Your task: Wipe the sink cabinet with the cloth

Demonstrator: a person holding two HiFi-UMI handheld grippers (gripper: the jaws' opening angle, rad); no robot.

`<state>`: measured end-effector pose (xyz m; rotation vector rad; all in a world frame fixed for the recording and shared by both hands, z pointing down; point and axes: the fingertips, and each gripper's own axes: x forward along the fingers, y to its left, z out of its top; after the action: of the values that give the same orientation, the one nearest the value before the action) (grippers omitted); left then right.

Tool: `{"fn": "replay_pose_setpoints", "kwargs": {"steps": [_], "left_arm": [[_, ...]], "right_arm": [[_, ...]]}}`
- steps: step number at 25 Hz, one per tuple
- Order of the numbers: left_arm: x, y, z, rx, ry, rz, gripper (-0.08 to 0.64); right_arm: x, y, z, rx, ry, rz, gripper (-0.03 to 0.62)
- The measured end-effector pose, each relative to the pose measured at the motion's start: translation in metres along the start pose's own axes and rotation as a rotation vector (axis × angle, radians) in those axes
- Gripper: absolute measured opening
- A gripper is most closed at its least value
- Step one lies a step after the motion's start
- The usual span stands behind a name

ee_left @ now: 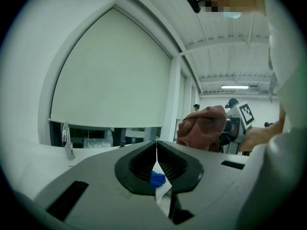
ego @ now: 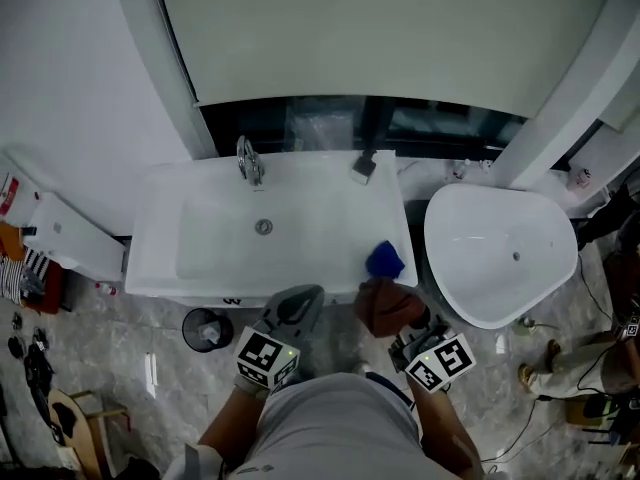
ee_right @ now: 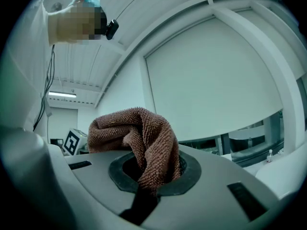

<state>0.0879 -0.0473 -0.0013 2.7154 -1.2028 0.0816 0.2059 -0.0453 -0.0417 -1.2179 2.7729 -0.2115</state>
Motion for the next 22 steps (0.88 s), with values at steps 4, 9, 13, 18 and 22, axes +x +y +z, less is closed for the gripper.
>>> {"fn": "replay_pose_setpoints", "kwargs": {"steps": [4, 9, 13, 18, 22], "left_arm": [[-0.007, 0.007, 0.013, 0.017, -0.007, 0.016, 0.012], [-0.012, 0.016, 0.028, 0.018, -0.035, 0.034, 0.012], [-0.012, 0.022, 0.034, 0.015, -0.043, 0.039, 0.012], [-0.009, 0.024, 0.035, 0.019, -0.041, 0.035, 0.012], [-0.005, 0.025, 0.034, 0.023, -0.03, 0.028, 0.012]], "right_arm": [[0.005, 0.003, 0.009, 0.003, -0.025, 0.008, 0.044], [0.013, 0.006, 0.018, -0.018, -0.049, 0.011, 0.043], [0.022, 0.006, 0.02, -0.019, -0.053, 0.013, 0.043], [0.024, 0.004, 0.02, -0.013, -0.059, 0.003, 0.043], [0.024, -0.003, 0.022, -0.012, -0.064, -0.014, 0.043]]}}
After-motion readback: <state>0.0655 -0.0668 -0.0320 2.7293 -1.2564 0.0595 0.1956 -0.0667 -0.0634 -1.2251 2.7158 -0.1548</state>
